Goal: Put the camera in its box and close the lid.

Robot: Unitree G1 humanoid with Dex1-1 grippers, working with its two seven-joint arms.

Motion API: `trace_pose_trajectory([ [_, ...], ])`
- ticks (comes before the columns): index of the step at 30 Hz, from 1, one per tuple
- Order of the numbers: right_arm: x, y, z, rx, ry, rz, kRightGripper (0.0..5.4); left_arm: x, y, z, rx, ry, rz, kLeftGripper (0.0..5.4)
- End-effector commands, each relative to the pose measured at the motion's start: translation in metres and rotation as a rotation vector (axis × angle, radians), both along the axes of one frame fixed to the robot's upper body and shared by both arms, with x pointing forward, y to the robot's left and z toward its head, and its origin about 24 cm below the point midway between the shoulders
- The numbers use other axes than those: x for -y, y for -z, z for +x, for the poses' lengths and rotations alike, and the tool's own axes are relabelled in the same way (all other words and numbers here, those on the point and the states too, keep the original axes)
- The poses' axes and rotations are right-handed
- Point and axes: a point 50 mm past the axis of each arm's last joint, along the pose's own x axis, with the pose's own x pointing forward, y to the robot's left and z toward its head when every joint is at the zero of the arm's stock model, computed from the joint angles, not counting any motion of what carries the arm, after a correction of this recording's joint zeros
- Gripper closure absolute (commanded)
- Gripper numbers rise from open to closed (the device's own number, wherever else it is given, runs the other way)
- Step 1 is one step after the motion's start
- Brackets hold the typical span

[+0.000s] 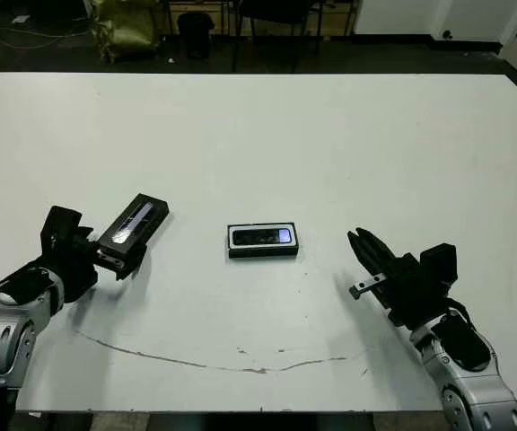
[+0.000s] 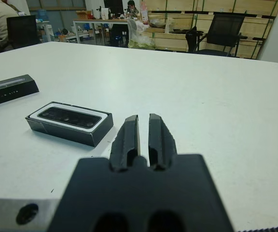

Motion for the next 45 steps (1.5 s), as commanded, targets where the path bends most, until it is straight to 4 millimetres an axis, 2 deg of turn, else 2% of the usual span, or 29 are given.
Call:
trace_pose_trajectory([
  [1,0.005,0.003,-0.001,-0.022,0.008,-0.022,5.4,-0.003,0.01,-0.004,-0.051,-0.014,-0.018,0.01],
  [28,0.006,0.005,-0.003,-0.019,0.01,-0.019,5.4,-0.014,0.022,-0.003,-0.101,0.058,0.0,0.01],
  [39,0.007,0.006,-0.004,-0.029,0.007,-0.011,5.4,-0.012,0.028,-0.006,-0.102,-0.021,-0.019,0.01],
  [41,0.007,0.005,-0.004,-0.028,0.008,-0.014,5.4,-0.012,0.029,-0.007,-0.109,-0.035,-0.013,0.23],
  [45,0.008,0.006,-0.004,-0.024,0.004,-0.005,5.4,-0.01,0.031,-0.009,-0.123,-0.054,-0.019,1.11],
])
